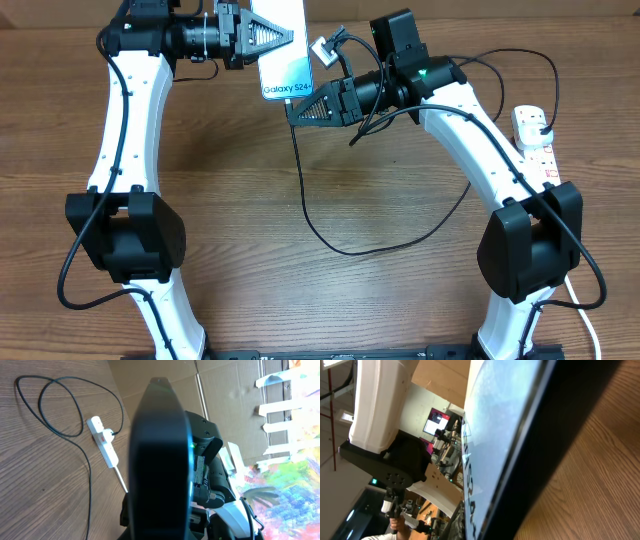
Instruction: Plug charger to phone and switch on socket
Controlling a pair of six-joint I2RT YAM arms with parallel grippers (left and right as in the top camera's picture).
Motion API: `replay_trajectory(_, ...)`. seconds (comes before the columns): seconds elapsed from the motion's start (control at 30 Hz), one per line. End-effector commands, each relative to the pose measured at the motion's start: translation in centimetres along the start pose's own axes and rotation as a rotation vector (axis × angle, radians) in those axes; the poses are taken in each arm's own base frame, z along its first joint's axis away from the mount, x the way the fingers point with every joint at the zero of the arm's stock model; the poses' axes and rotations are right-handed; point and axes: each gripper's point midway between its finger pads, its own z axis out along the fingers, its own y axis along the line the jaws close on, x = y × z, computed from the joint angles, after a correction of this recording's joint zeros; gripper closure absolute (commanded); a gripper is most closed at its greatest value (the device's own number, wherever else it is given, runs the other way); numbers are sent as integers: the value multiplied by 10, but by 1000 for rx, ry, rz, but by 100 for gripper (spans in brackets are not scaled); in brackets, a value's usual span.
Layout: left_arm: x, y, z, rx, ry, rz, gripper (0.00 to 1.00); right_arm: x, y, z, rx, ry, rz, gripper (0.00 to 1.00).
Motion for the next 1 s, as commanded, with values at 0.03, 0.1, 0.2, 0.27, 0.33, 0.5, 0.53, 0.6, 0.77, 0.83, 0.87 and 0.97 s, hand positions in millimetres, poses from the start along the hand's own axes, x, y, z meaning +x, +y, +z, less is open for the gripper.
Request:
replay_trajectory(0.03, 6, -24, 0, 40, 18, 45, 96, -4, -1, -2, 12, -9, -15, 96)
replay_trajectory(0.1, 6, -24, 0, 39, 17, 45, 96, -4, -1, -2, 13, -9, -15, 96)
replay_trajectory(0.2, 5, -23, 0, 35, 15, 45, 96, -5, -2, -4, 15, -12, -15, 96)
replay_trajectory(0.27, 5, -23, 0, 36, 15, 50, 96, -6, -3, -7, 18, -19, -14, 96)
replay_trajectory(0.33, 5, -23, 0, 35, 15, 52, 96, -8, -5, -13, 26, -30, -11, 96)
replay_trajectory(0.5, 5, -23, 0, 35, 15, 53, 96, -11, -9, -24, 38, -50, 1, 96)
replay_trajectory(0.53, 5, -23, 0, 33, 14, 52, 96, -11, -9, -24, 38, -50, 1, 96)
replay_trajectory(0.6, 5, -22, 0, 27, 11, 52, 96, -11, -9, -24, 39, -50, 0, 96)
replay_trajectory(0.77, 2, -14, 2, -19, -5, 46, 96, -10, -8, -19, 37, -42, -3, 96)
replay_trajectory(0.83, 1, -10, 2, -39, -13, 30, 96, -10, -9, -18, 47, -42, 5, 96)
replay_trajectory(0.87, 0, -8, 2, -51, -20, 20, 95, -10, -10, -18, 50, -43, 7, 96)
replay_trajectory(0.97, -4, 0, 1, -102, -44, 8, 96, -10, -10, -18, 50, -43, 12, 96)
